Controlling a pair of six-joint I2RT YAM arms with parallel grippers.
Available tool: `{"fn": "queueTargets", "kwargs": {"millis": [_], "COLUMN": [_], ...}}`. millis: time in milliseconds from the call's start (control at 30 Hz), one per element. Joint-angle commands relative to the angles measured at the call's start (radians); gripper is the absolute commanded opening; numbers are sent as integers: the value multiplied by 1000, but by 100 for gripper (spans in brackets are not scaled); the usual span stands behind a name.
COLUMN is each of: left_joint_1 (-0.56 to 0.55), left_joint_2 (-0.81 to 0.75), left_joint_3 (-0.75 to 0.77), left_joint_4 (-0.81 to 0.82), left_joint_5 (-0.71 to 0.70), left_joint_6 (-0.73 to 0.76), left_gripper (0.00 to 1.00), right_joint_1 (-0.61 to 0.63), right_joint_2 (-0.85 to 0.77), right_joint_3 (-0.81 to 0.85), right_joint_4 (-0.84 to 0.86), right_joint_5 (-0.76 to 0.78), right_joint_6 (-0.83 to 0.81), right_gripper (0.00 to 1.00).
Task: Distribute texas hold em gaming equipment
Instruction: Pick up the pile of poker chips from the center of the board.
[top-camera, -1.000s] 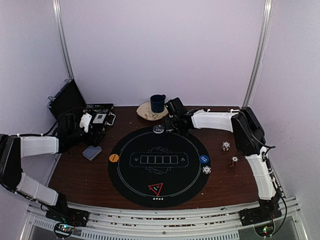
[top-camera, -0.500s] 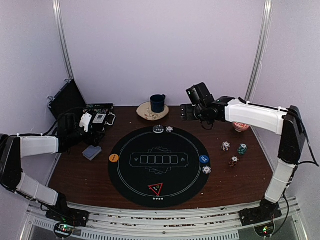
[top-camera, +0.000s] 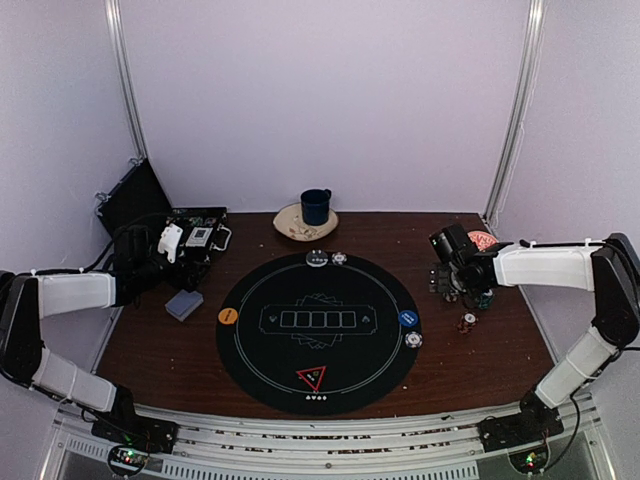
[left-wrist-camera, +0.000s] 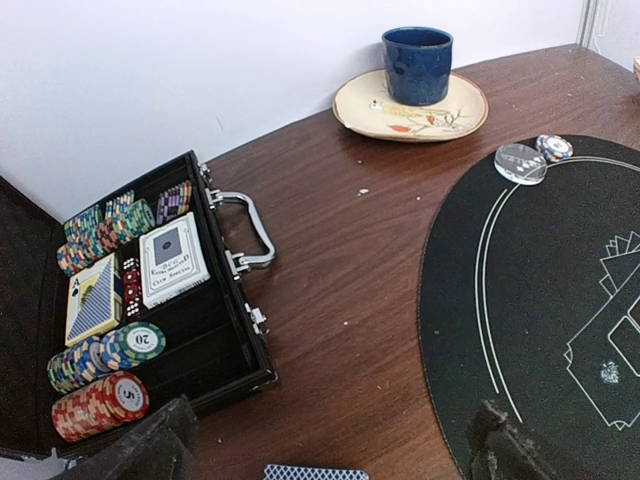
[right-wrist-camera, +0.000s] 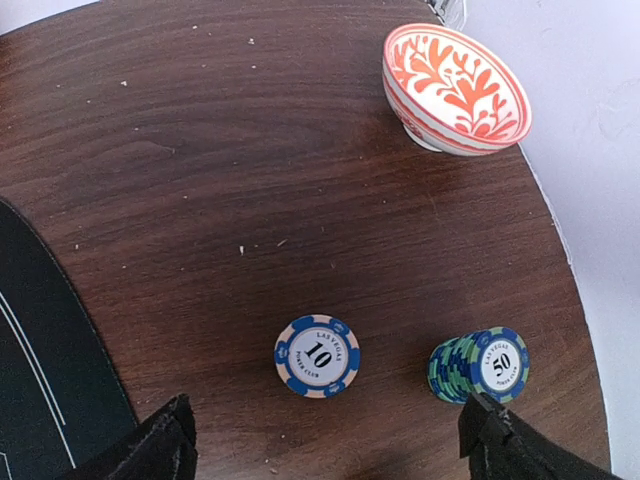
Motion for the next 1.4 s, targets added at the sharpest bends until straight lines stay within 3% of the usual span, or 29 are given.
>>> {"fn": "queueTargets", "kwargs": {"millis": [0,200,1367], "left_joint_1": [8,8,8], "left_joint_2": [1,27,35], "left_joint_3": [22,27,28], "left_joint_4": [34,37,39], "left_joint_5": [-5,2,15], "left_joint_6": [-1,-1,-6], "left_gripper": [98,98,98], "right_joint_1": [-13,-35,-112], "right_joint_2": [-13,13,142], "right_joint_3": [-24,-105,-115], "right_joint_4": [98,217,306], "right_joint_5": [15,25,-23], "right_joint_6": [53,124,133], "right_gripper": [92,89,85]}}
